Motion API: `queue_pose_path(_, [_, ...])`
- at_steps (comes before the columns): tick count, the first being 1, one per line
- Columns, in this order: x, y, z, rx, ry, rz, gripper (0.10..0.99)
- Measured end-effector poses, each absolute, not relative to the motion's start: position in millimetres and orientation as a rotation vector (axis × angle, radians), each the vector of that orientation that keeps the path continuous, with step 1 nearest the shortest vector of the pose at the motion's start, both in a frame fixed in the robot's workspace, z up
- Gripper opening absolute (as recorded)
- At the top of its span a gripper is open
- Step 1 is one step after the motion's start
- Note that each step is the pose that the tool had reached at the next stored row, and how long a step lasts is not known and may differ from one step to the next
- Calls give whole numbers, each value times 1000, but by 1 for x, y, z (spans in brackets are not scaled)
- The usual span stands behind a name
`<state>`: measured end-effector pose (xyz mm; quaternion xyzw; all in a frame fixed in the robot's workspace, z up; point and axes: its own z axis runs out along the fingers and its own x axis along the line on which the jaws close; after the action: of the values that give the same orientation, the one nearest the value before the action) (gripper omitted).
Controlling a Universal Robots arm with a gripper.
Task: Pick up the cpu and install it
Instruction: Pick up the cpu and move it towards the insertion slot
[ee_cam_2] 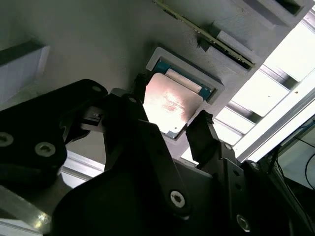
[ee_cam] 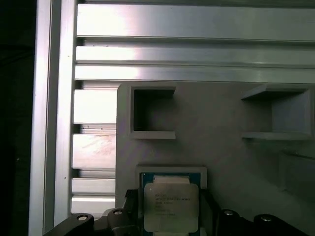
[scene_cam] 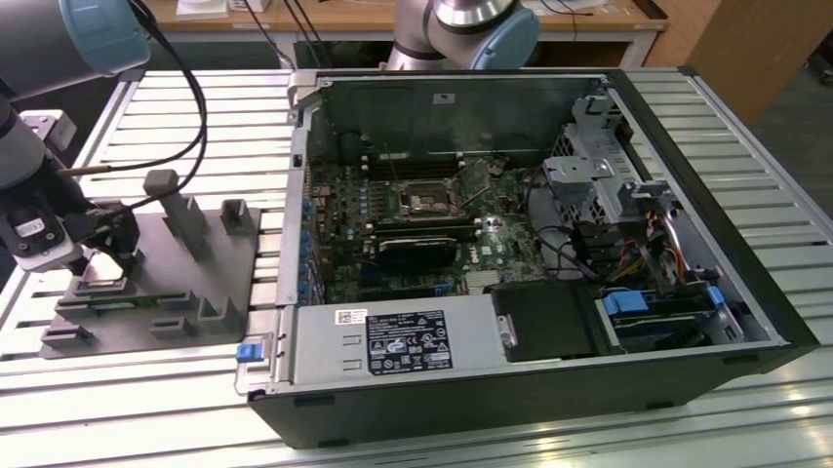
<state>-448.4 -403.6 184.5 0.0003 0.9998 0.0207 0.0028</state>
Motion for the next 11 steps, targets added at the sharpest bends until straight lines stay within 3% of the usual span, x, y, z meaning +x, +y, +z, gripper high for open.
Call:
queue_pose_path(4, [-448,-404,184,-4,3135,65,608])
queue_pose_path(6, [-448,-404,184,-5,3135,65,537])
queue_pose_path(11, [-448,-404,184,-7,3135,65,537])
